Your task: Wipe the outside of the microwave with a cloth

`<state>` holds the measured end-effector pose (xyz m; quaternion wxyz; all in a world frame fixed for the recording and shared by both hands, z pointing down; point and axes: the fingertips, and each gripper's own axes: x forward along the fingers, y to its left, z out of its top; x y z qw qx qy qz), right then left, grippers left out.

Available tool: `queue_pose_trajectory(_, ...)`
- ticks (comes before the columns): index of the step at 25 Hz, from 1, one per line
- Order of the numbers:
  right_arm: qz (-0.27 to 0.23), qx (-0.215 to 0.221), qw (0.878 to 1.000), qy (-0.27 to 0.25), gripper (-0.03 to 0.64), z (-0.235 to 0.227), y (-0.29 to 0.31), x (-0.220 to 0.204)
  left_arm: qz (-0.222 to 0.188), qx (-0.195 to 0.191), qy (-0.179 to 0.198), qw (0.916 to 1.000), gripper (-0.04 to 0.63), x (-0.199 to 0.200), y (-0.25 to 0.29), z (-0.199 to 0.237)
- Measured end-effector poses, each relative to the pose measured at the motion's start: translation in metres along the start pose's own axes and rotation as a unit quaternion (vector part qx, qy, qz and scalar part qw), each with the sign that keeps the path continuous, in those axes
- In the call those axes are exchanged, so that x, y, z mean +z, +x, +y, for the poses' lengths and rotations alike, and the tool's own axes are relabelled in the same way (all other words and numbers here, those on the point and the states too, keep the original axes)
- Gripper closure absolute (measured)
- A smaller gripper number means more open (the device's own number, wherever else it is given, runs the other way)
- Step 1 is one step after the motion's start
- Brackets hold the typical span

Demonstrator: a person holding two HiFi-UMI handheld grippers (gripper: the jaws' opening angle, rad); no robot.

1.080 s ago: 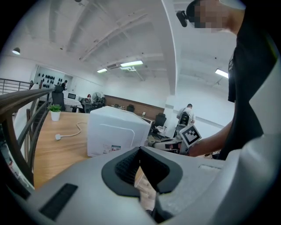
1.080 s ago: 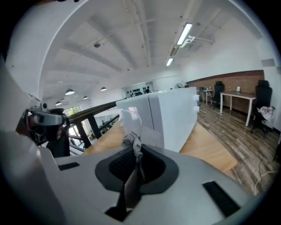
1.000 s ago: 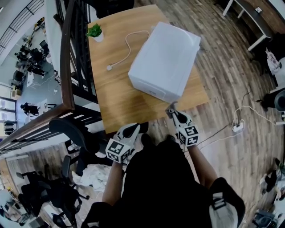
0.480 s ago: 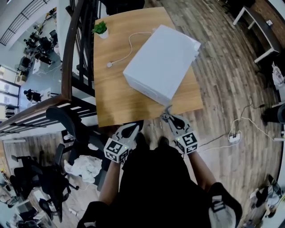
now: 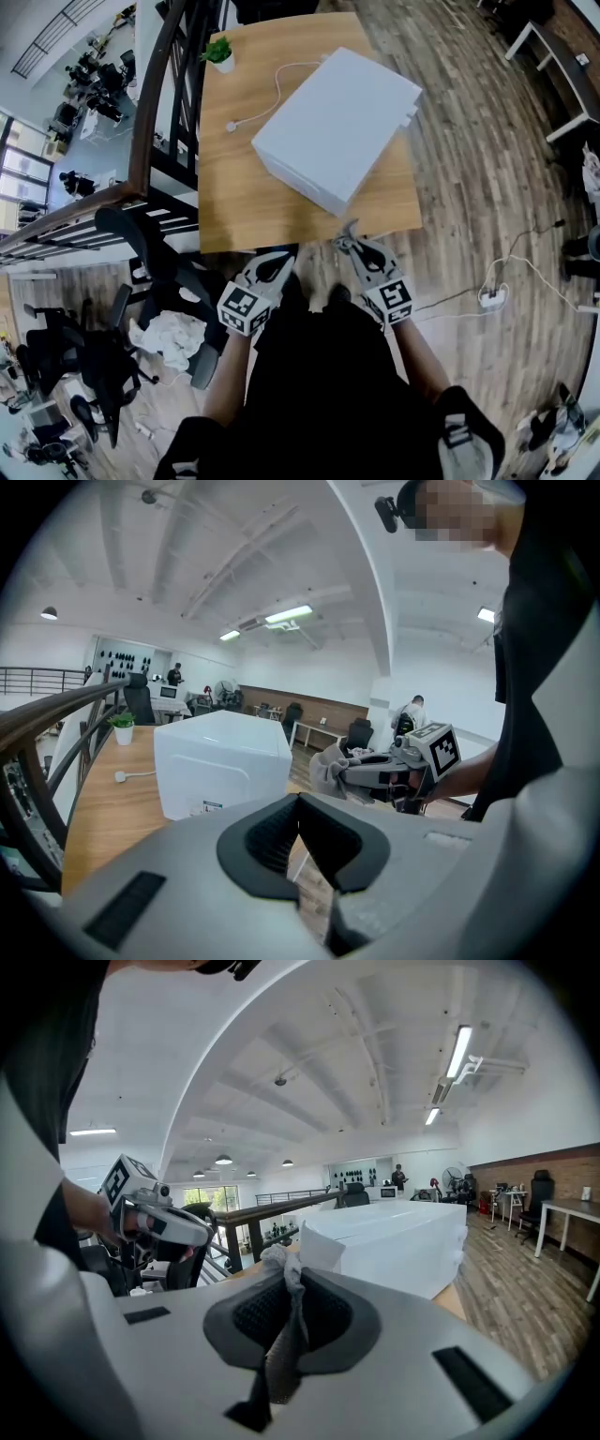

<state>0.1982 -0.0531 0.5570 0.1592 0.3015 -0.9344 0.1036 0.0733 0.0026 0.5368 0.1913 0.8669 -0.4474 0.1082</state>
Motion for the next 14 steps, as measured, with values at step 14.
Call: queue_pose_trajectory(14, -0.016, 0.030, 0.999, -0.012, 0.598, 0.001, -0.030, -0.006, -0.008, 0.017, 0.008, 0.9998, 0.595, 0.000, 0.011, -0.042)
